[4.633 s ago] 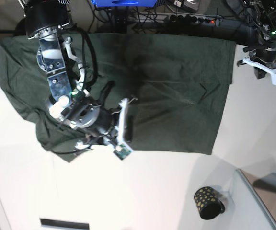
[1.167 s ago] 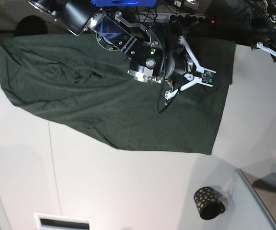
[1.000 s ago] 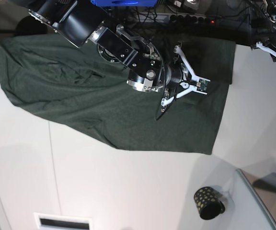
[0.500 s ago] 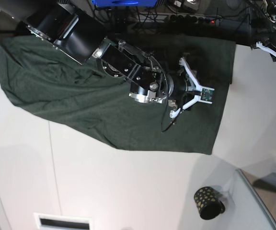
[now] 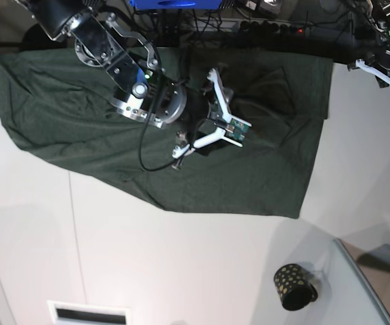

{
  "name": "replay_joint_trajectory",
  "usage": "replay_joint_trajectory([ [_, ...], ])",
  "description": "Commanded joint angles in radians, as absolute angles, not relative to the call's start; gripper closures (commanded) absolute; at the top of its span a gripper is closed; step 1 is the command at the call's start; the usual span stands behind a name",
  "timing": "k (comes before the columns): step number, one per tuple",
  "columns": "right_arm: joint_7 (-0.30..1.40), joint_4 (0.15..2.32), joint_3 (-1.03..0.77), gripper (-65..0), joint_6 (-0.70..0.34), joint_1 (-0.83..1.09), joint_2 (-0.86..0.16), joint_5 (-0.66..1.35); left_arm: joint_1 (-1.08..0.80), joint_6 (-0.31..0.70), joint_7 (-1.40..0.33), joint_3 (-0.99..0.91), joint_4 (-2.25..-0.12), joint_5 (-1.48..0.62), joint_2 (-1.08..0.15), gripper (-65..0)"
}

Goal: Layout the t-shirt on the table in an organized manner, then fold the t-shirt properly
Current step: 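Move the right gripper back to the shirt corner and grasp it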

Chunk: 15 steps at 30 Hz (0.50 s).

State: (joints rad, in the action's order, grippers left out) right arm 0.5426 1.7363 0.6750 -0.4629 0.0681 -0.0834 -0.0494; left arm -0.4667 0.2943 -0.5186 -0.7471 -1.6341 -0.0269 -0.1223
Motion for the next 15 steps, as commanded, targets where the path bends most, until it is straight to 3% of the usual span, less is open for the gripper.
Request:
replay_joint_trajectory([
  [1, 0.524, 1.765, 0.619, -25.8, -0.458, 0.076, -0.102, -0.054, -0.490, 0.294, -0.495, -0.719, -1.685, -0.031, -0.136, 0.0],
  [7, 0.504, 1.808, 0.245, -25.7, -0.463, 0.220, -0.117, -0.048, -0.584, 0.292, -0.493, -0.420, -1.897, -0.031, -0.074, 0.0],
  [10, 0.450, 1.811, 0.124, -25.4, -0.464, 0.269, -0.117, -0.048, -0.581, 0.291, -0.493, -0.338, -1.906, -0.031, -0.047, 0.0],
  [12, 0.418, 1.810, 0.061, -19.7, -0.464, 0.291, -0.122, -0.048, -0.547, 0.291, -0.493, -0.315, -1.890, -0.031, -0.044, 0.0],
  [15, 0.384, 1.805, -0.045, -0.6, -0.464, 0.308, -0.116, -0.048, -0.504, 0.291, -0.493, -0.317, -1.830, -0.033, -0.039, 0.0],
])
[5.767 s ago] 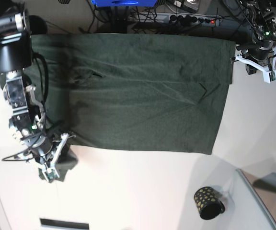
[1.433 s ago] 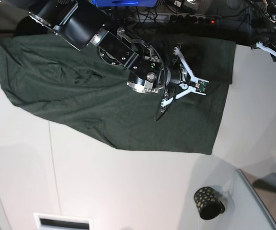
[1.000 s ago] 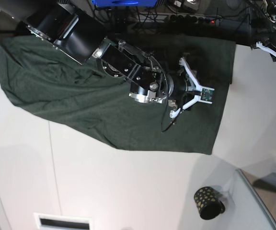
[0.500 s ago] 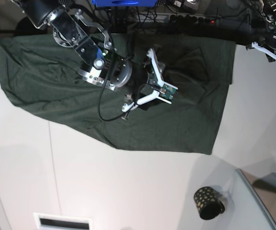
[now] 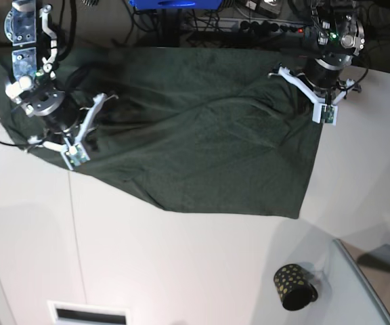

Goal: Layout the t-shirt on the table in an organized manner, then fold the t-shirt properly
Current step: 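Move the right gripper back to the shirt corner and grasp it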

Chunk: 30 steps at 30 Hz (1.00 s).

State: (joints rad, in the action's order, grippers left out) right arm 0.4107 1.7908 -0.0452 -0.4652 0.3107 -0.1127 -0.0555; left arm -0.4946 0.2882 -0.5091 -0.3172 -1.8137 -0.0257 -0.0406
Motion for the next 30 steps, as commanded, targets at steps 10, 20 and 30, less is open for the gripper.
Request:
replay_joint_trajectory([
  [10, 0.337, 1.590, -0.254, -2.4, -0.464, 0.131, -0.117, -0.048, -0.384, 0.291, -0.493, -0.314, -1.641, -0.031, -0.042, -14.5],
  [20, 0.338, 1.477, -0.268, -19.7, -0.466, 0.094, -0.166, -0.054, -0.420, 0.291, -0.493, -0.354, -1.638, -0.044, -0.081, -14.5],
  [30, 0.409, 1.475, -0.331, -31.2, -0.464, 0.128, -0.160, 0.015, -0.453, 0.291, -0.495, -0.447, -1.722, -0.031, -0.082, -14.5],
])
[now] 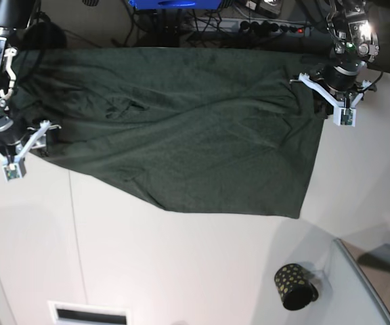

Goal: Layout the t-shirt on the table in an organized manner, then fold the t-shirt properly
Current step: 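Move the right gripper back to the shirt corner and grasp it, then hold the shirt edge with both grippers and pull it straight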

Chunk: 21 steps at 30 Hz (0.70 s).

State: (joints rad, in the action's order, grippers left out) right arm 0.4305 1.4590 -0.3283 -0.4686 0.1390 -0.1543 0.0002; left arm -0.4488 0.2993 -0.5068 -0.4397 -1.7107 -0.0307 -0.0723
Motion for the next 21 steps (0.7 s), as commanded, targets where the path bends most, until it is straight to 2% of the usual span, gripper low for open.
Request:
replay_joint_trajectory([
  [1, 0.429, 1.475, -0.331, -31.2, -0.466, 0.125, -0.160, 0.016, -0.453, 0.291, -0.495, -0.447, -1.699, -0.031, -0.084, -14.5],
  [3, 0.524, 1.477, -0.346, -31.1, -0.466, 0.108, -0.160, 0.061, -0.452, 0.291, -0.493, -0.441, -1.664, -0.031, -0.094, -14.5],
  [7, 0.728, 1.486, -0.535, -30.8, -0.466, 0.090, -0.124, 0.401, -0.450, 0.291, -0.493, -0.446, -1.636, -0.031, -0.093, -14.3],
  [11, 0.788, 1.498, -0.595, -30.8, -0.460, 0.104, -0.108, 0.608, -0.447, 0.291, -0.493, -0.447, -1.635, -0.031, -0.096, -14.3],
  [15, 0.835, 1.437, -0.595, -30.8, -0.458, 0.084, -0.108, 0.720, -0.443, 0.291, -0.493, -0.447, -1.635, -0.031, -0.096, -14.3],
  [21, 0.849, 1.231, -0.598, -30.8, -0.458, 0.005, -0.111, 0.736, -0.441, 0.291, -0.493, -0.447, -1.635, -0.031, -0.096, -14.3],
])
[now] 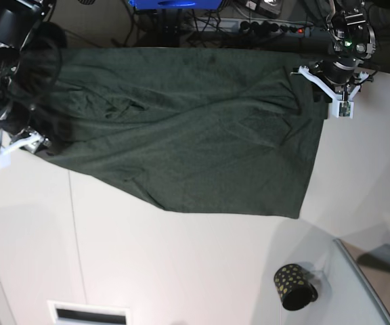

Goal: Layout the t-shirt on the table in an organized manner, then fold the t-shirt properly
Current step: 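Hold the shirt edge with both grippers and pull it straight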

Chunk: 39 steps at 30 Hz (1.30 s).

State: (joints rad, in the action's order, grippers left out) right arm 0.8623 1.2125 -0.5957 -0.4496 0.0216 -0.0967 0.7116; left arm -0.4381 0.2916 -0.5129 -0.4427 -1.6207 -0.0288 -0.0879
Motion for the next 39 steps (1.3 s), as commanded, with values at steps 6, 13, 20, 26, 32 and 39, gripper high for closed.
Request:
replay_joint_trajectory([
  [6, 0.846, 1.196, -0.596, -30.8, -0.458, -0.008, -0.110, 0.733, -0.443, 0.291, -0.493, -0.447, -1.632, -0.031, -0.096, -14.3],
  [13, 0.819, 1.082, -0.593, -30.8, -0.458, -0.062, -0.119, 0.733, -0.441, 0.291, -0.493, -0.447, -1.603, -0.031, -0.096, -14.3],
  [20, 0.797, 1.024, -0.591, -30.6, -0.458, -0.094, -0.133, 0.731, -0.446, 0.291, -0.492, -0.447, -1.598, -0.031, -0.099, -14.3],
  [26, 0.860, 1.178, -0.599, -30.6, -0.458, -0.031, -0.128, 0.739, -0.452, 0.291, -0.492, -0.447, -1.598, -0.031, -0.117, -14.3],
  [32, 0.860, 1.225, -0.648, -30.6, -0.371, -0.007, -0.101, 0.733, -0.452, 0.291, -0.492, -0.447, -1.601, -0.031, -0.117, -14.3],
  [39, 0.809, 1.122, -0.661, -30.6, -0.346, -0.047, -0.104, 0.731, -0.450, 0.291, -0.492, -0.447, -1.603, -0.031, -0.117, -14.3],
])
